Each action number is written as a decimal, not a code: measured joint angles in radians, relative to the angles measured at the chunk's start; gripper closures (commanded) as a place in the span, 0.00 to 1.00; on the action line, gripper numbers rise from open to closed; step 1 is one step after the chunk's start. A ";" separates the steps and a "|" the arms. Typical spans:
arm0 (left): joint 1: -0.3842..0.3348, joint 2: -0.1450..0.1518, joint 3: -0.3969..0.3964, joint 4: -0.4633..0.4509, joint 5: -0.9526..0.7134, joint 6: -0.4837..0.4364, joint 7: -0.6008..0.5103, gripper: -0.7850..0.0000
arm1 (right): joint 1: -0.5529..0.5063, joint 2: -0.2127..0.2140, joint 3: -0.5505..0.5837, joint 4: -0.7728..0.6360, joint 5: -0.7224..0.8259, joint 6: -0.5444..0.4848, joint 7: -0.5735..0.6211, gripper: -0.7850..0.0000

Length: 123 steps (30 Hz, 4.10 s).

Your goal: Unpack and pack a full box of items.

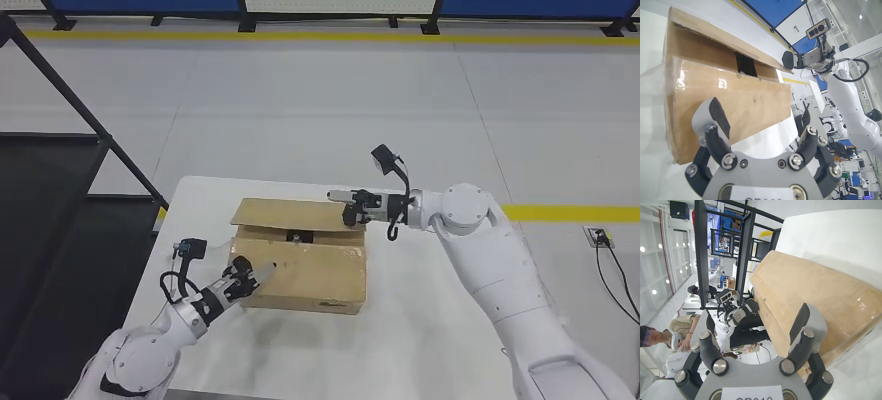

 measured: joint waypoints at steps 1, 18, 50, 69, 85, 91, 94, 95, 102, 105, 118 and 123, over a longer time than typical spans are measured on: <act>-0.008 -0.002 0.008 0.006 0.000 0.006 0.003 0.00 | -0.003 -0.001 -0.002 0.006 0.009 0.009 0.006 0.00; -0.040 -0.019 0.042 0.020 -0.009 0.016 0.054 0.00 | -0.091 0.005 -0.020 -0.020 0.054 -0.034 0.028 0.00; 0.120 -0.011 -0.309 0.188 -0.425 0.118 0.038 0.00 | -0.143 0.019 -0.019 -0.091 0.023 -0.032 -0.019 0.00; -0.198 -0.066 -0.060 0.559 -0.537 0.234 0.124 0.00 | -0.170 0.036 -0.009 -0.133 0.027 -0.026 -0.007 0.00; -0.277 -0.079 -0.090 0.670 -0.625 0.025 0.102 0.00 | -0.190 0.056 0.014 -0.159 0.031 -0.022 0.002 0.00; -0.254 -0.077 -0.115 0.608 -0.617 -0.036 0.101 0.00 | -0.190 0.060 0.012 -0.156 0.038 -0.032 0.008 0.00; -0.244 -0.078 -0.124 0.574 -0.618 -0.061 0.110 0.00 | -0.192 0.062 0.011 -0.155 0.039 -0.038 0.010 0.00; -0.239 -0.078 -0.127 0.561 -0.620 -0.068 0.111 0.00 | -0.193 0.062 0.011 -0.154 0.040 -0.040 0.011 0.00; -0.210 -0.076 -0.150 0.485 -0.612 -0.053 0.120 0.00 | -0.206 0.070 0.019 -0.163 0.046 -0.048 0.012 0.00; -0.207 -0.077 -0.153 0.476 -0.618 -0.063 0.113 0.00 | -0.213 0.073 0.022 -0.172 0.044 -0.048 0.011 0.00; -0.187 -0.077 -0.154 0.368 -0.526 -0.147 0.100 0.00 | -0.234 0.086 0.029 -0.203 0.045 -0.040 0.002 0.00; -0.186 -0.078 -0.133 0.322 -0.465 -0.143 0.100 0.00 | -0.238 0.090 0.031 -0.202 0.051 -0.042 0.002 0.00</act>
